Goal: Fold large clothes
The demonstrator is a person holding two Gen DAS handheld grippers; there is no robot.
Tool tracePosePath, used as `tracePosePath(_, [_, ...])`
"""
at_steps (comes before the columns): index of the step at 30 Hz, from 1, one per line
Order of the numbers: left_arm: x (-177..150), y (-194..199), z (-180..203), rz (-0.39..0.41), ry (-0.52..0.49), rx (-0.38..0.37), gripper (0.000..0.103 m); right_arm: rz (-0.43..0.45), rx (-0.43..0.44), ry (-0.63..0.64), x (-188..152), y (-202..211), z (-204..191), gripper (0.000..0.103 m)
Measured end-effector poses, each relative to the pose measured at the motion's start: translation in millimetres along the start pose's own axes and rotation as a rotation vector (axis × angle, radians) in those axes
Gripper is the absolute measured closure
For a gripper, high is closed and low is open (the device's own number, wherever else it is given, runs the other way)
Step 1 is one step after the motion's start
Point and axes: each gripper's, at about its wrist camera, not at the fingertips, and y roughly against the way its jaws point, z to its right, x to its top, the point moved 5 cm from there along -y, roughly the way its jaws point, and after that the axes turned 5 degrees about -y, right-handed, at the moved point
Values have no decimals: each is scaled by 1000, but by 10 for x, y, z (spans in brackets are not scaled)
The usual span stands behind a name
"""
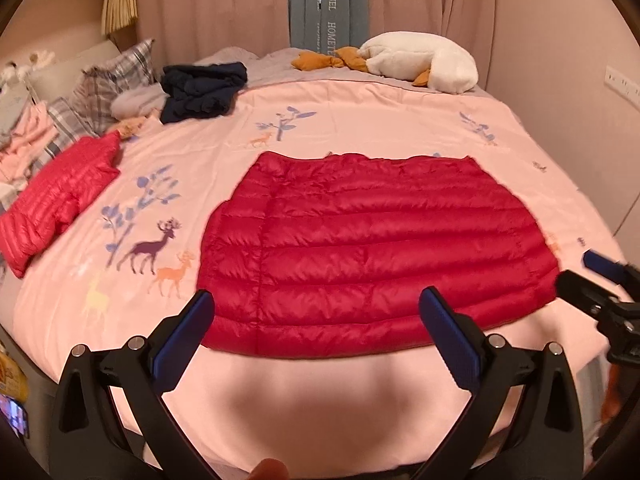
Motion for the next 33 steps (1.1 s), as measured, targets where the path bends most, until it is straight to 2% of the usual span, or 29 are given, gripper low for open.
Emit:
tracePosePath(2, [39,54,-4,-17,24,-28,1,22,-10,12,84,104,-22,2])
tracePosePath(6, [196,264,-12,10,5,24,1,90,-19,51,306,405,-152,2])
tracePosePath(11, [492,747,2,137,1,7,1,228,-51,125,586,901,-394,2])
tracePosePath(16, [754,1196,28,249,3,10,1,313,-48,168,674,1195,-551,2])
tracePosePath(19, [799,1343,51,296,5,44,1,277,-49,173,580,1084,-547,2])
tracePosePath(22, [757,1330,91,297,6,47,1,219,-50,150,429,893,-511,2])
tracePosePath(28, [509,1008,101,196,15,80,1,146,-110,87,120,527,-333,2])
tracePosePath(33, [318,813,-3,137,36,114,1,113,-134,76,45,389,-277,2])
